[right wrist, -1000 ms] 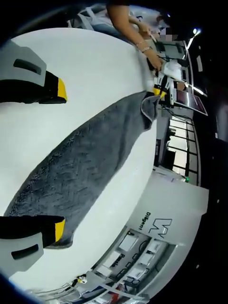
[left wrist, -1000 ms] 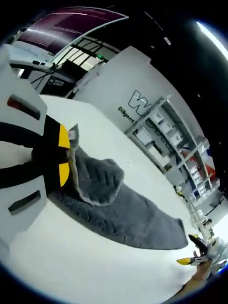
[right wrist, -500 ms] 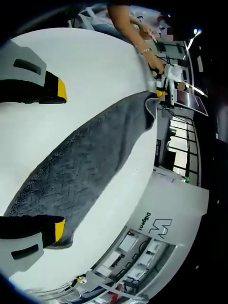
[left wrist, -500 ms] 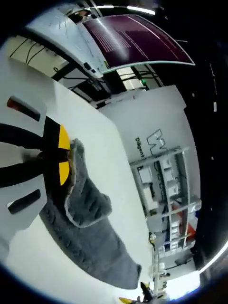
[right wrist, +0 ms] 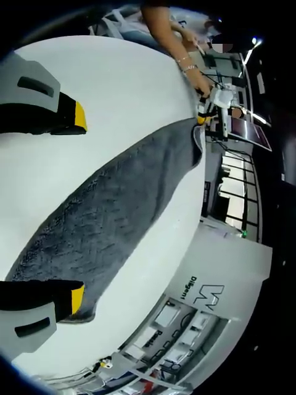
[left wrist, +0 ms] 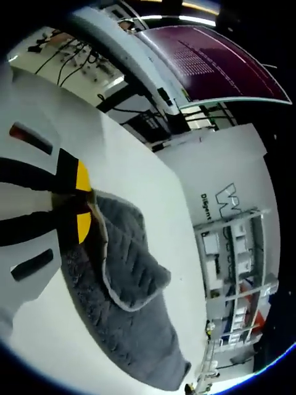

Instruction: Open the folded towel by lifting each exposed corner and separating the folded layers until the towel lies flat within the target outline without major curled edges

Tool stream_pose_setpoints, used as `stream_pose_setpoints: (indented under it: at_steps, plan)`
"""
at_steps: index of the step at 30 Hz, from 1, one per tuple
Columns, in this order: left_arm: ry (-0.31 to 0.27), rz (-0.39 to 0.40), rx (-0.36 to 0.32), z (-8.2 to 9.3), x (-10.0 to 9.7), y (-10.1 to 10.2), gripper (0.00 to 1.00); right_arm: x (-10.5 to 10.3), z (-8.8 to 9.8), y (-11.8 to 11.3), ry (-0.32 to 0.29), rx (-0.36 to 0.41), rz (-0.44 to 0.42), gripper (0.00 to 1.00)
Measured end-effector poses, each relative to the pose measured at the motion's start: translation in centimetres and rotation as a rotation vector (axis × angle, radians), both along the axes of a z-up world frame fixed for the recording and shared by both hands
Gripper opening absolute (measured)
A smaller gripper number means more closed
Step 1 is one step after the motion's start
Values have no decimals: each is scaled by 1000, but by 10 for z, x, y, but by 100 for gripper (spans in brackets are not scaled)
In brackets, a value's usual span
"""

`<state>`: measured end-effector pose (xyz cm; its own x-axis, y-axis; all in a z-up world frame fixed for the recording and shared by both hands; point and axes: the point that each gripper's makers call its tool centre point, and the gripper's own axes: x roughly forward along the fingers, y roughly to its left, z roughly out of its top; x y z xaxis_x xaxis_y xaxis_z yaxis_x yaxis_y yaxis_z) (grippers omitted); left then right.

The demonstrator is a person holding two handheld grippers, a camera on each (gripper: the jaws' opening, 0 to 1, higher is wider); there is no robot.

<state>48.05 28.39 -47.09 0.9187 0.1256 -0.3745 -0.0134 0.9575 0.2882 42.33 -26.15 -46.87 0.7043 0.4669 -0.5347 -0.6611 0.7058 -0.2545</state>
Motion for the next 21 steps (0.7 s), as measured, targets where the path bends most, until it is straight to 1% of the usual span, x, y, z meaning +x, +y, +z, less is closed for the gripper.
stream_pose_setpoints:
  at_steps: [3, 4, 7, 8, 9, 10, 14, 16, 18, 21]
  plan:
    - [-2, 9, 11, 2, -1, 0, 13, 0, 0, 0, -1, 3, 1, 99]
    - [-4, 11, 7, 4, -3, -1, 18, 0, 1, 0, -1, 3, 1, 99]
    - [-27, -17, -43, 10, -5, -12, 32, 0, 0, 0, 0, -1, 2, 99]
    - [-34, -27, -59, 12, -6, -16, 32, 1, 0, 0, 1, -3, 2, 99]
    - [-53, -43, -60, 16, -6, -21, 32, 0, 0, 0, 1, -3, 2, 99]
    - [-58, -46, -59, 17, -6, -23, 33, 0, 0, 1, 1, -3, 2, 99]
    - [-99, -83, -43, 34, -9, -39, 42, 1, 0, 0, 1, 0, -1, 99]
    - [-105, -119, -55, 40, -9, -50, 46, 1, 0, 0, 2, 1, -1, 99]
    - [-107, -166, -52, 43, -8, -63, 52, 1, -1, 0, 4, -1, -1, 99]
    - [-111, -230, -48, 47, -6, -81, 53, 1, -1, 0, 6, -2, 0, 99]
